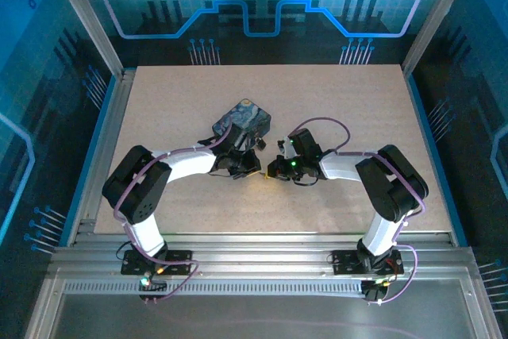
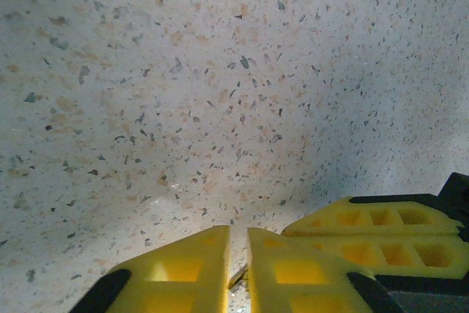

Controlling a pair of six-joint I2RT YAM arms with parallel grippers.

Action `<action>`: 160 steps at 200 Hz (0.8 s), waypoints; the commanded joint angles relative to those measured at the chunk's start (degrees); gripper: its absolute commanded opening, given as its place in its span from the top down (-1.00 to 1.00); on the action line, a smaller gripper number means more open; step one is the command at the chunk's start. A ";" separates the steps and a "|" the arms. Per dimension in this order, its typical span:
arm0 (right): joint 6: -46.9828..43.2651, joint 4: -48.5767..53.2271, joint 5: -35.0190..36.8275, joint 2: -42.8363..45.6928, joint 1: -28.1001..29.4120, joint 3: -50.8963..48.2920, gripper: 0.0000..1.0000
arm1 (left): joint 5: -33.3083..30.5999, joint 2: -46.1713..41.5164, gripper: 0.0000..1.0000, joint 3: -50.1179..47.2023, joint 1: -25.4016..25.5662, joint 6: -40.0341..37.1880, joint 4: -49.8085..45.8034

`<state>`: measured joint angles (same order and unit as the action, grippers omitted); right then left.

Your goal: Unlock a padlock with a key

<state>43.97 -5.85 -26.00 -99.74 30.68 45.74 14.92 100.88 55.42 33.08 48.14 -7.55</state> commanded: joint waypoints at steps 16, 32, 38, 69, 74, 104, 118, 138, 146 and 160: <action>0.86 0.13 -0.54 0.53 -0.49 0.76 0.95 | 1.78 -0.81 0.82 -1.20 -0.10 1.52 -1.48; 1.17 0.17 -0.55 0.22 -0.61 0.96 0.96 | 1.96 -0.86 0.79 -1.23 -0.12 1.43 -1.24; 1.29 0.14 -0.60 0.12 -0.68 1.03 0.95 | 1.98 -0.89 0.76 -1.28 -0.12 1.52 -1.16; 1.74 -0.08 -0.45 -0.09 -0.84 0.95 0.95 | 2.04 -1.02 0.65 -1.19 -0.10 1.53 -1.24; 1.80 -0.09 -0.45 -0.16 -0.93 0.96 0.95 | 2.08 -1.03 0.66 -1.19 -0.12 1.58 -1.20; 2.24 -0.80 -0.58 -0.31 -0.96 0.79 0.95 | 2.54 -0.98 0.70 -1.28 -0.10 1.61 -0.73; 2.44 -1.43 -0.94 -0.40 -0.97 0.75 0.95 | 3.07 -0.90 0.76 -1.45 -0.12 1.87 -0.11; 2.25 -1.62 -1.15 -0.11 -0.93 0.75 0.93 | 3.25 -0.86 0.90 -1.63 -0.06 2.07 0.34; 1.95 -1.46 -1.16 0.00 -0.97 0.70 0.91 | 3.10 -0.82 0.96 -1.63 -0.04 2.01 0.34; 1.52 -1.19 -1.25 0.15 -0.97 0.72 0.86 | 3.02 -0.93 1.00 -1.61 -0.15 1.71 0.40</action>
<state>45.67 -6.02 -26.00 -99.74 30.22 45.74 16.12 100.84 55.00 33.06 49.34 -5.98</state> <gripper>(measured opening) 0.051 0.050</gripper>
